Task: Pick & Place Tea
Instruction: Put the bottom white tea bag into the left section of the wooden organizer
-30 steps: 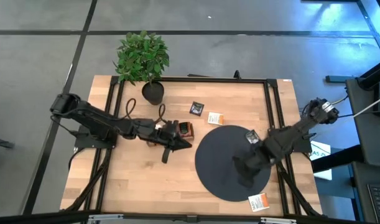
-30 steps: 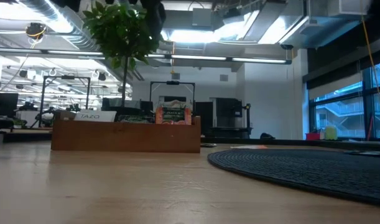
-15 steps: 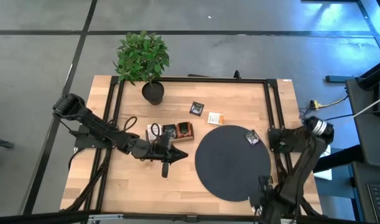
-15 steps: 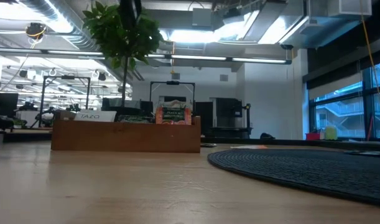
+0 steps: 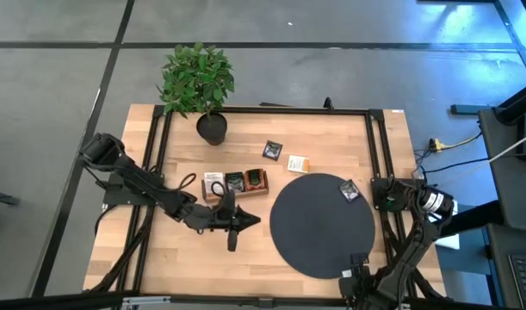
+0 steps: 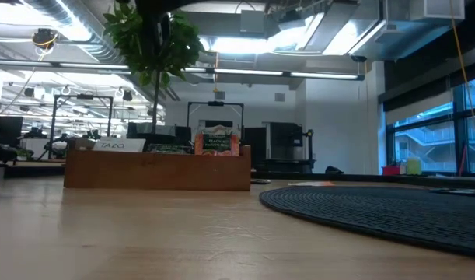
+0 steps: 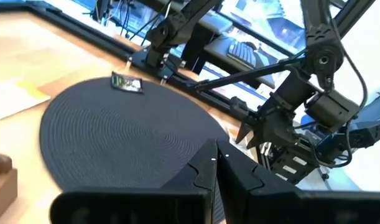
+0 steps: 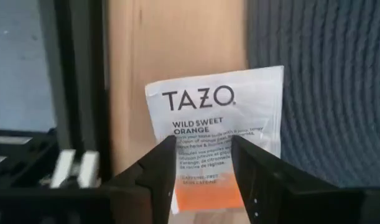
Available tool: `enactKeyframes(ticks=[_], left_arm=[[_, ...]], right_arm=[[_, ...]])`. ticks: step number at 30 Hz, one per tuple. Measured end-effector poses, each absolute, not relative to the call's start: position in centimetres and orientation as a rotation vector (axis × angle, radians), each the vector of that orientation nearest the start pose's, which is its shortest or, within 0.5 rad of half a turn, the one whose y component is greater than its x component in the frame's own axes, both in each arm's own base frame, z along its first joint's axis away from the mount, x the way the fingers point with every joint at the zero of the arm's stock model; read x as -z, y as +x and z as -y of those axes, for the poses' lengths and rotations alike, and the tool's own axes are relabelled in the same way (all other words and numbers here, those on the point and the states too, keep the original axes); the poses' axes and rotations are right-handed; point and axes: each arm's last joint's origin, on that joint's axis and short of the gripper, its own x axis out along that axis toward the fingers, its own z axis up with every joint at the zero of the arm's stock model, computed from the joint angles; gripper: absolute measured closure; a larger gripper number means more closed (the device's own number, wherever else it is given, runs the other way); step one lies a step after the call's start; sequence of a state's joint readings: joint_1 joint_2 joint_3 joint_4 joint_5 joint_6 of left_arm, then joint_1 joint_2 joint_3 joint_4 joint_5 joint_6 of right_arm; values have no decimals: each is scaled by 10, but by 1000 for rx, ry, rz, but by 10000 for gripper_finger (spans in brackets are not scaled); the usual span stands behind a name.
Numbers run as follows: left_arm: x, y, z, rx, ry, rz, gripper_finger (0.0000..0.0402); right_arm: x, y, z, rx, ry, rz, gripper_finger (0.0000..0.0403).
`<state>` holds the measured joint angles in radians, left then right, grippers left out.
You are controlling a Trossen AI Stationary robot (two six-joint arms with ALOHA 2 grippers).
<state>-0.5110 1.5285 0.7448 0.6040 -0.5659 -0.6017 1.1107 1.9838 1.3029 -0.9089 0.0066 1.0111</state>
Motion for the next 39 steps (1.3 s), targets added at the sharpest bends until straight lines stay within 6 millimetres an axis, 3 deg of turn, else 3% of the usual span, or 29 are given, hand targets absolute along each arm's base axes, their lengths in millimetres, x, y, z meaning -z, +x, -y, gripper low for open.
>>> enactKeyframes(ticks=[6,23,31,36,39], left_arm=[[-211,286,143,-107,-536,-155,399],[-213,286,142,-101,-541,-146,399],[-213,286,142,-101,-541,-146,398],[-213,286,142,-100,-542,-145,399],[-215,287,142,-92,-557,-122,394]], right_arm=[[-137,158,-317,-65,-128,-1554,266],[-134,161,-321,-83,-101,-1518,369],[-134,161,-321,-82,-99,-1519,390],[-141,160,-319,-86,-89,-1515,391],[-159,158,-315,-46,-99,-1522,392]])
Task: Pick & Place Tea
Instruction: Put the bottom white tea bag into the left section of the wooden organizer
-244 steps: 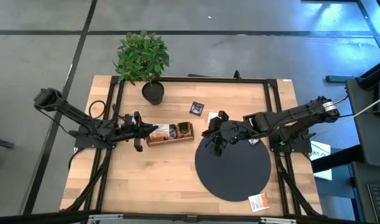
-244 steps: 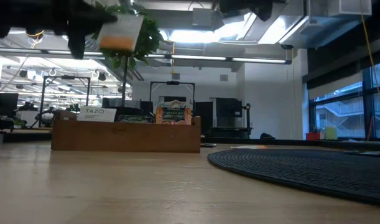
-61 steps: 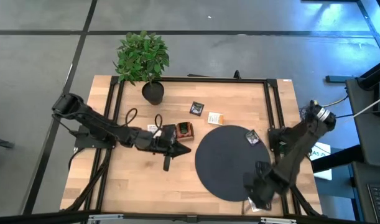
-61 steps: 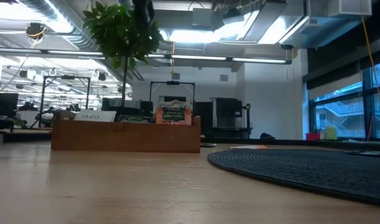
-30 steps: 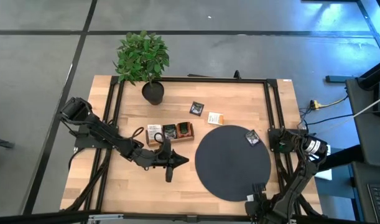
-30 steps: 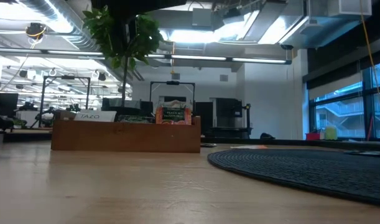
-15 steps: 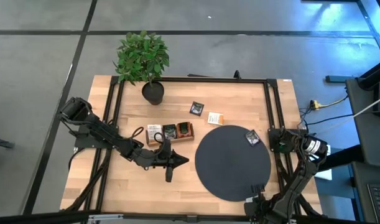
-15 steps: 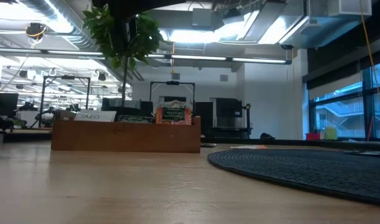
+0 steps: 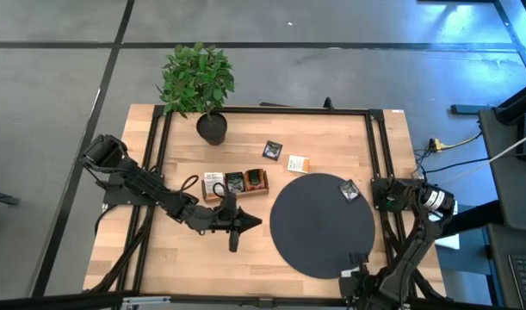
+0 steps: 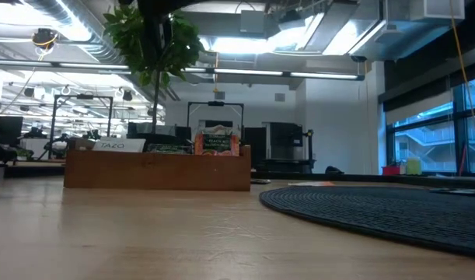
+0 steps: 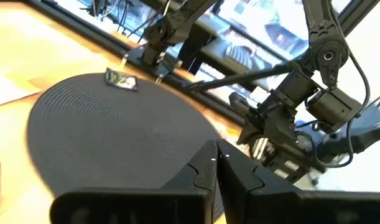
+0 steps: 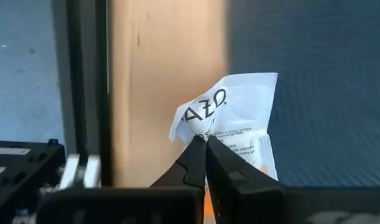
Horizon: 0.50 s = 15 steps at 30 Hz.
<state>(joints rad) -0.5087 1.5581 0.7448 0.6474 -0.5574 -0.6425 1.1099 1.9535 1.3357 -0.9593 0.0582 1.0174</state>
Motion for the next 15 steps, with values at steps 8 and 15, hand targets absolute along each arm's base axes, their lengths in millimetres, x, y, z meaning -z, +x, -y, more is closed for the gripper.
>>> enactKeyframes(ticks=[8,15], left_arm=[[-232,290,137,-86,-690,42,399],[-235,295,126,-112,-725,84,397]], right_arm=[[-231,174,-288,165,-179,-1370,392],[-260,224,-256,346,-191,-1152,392]])
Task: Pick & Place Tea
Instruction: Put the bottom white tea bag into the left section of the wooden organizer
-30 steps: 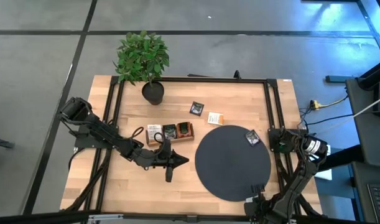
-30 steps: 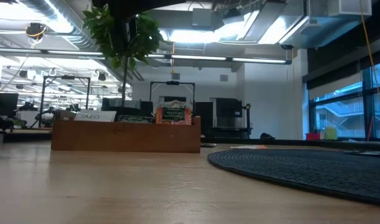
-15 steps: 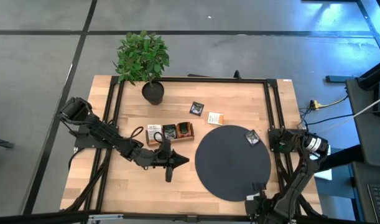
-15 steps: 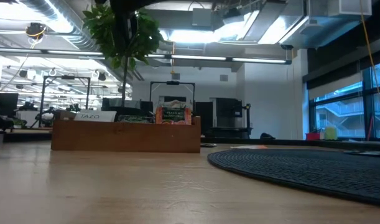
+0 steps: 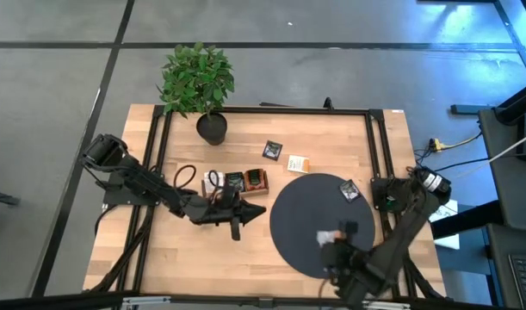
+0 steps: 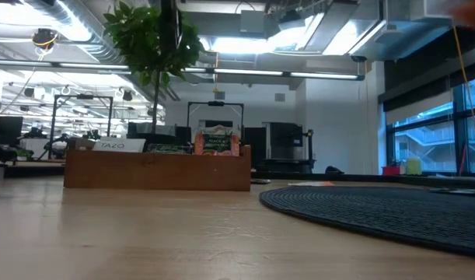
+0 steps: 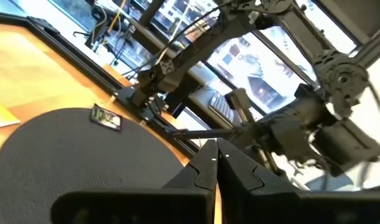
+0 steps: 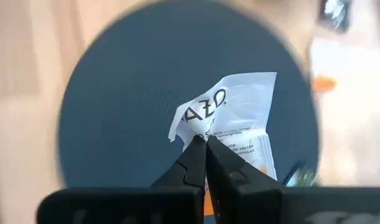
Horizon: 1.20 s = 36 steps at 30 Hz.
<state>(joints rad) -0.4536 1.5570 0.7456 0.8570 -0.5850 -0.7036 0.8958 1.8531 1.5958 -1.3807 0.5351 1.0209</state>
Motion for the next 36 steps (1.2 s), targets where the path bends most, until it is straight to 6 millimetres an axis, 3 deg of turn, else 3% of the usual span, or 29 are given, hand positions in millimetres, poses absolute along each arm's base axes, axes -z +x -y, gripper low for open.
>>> enactKeyframes(ticks=[8,15,24,31,36], left_arm=[[-235,301,112,-155,-780,106,370],[-233,305,101,-198,-832,107,300],[-229,308,89,-253,-826,87,210],[-229,310,85,-254,-902,100,194],[-229,310,84,-224,-955,88,194]], right_arm=[[-262,285,-210,309,-248,-1131,392],[-261,322,-168,233,-184,-1201,392],[-288,343,-143,203,-209,-1134,392],[-312,352,-130,186,-226,-1085,392],[-313,355,-121,196,-236,-1094,392]])
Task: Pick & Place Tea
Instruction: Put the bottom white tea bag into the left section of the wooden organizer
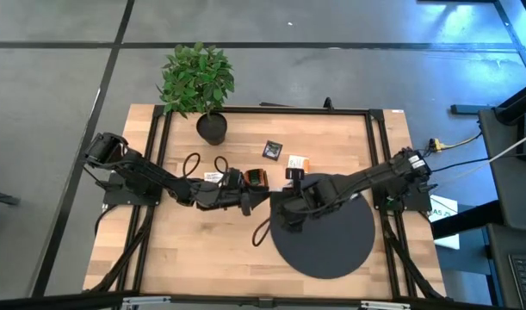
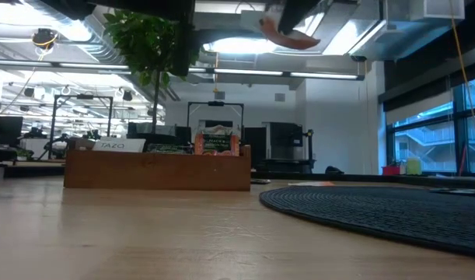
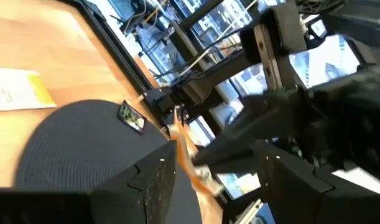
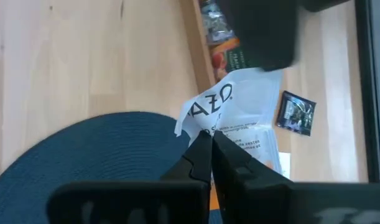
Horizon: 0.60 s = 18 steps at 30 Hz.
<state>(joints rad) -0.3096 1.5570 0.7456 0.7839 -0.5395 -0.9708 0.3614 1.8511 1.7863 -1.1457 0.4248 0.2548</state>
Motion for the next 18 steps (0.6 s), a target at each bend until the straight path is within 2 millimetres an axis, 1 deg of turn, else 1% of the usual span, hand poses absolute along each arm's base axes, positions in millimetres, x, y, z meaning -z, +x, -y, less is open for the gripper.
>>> enactKeyframes(ticks=[6,10,14,18], left_arm=[[-225,310,84,-234,-945,56,194],[-223,310,82,-264,-973,52,196],[-221,311,77,-281,-989,47,212],[-221,313,73,-283,-990,44,237]], right_arm=[[-313,356,-119,205,-227,-1089,392],[-314,356,-120,204,-223,-1081,392],[-315,359,-121,199,-212,-1053,392],[-315,360,-121,197,-207,-1042,392]])
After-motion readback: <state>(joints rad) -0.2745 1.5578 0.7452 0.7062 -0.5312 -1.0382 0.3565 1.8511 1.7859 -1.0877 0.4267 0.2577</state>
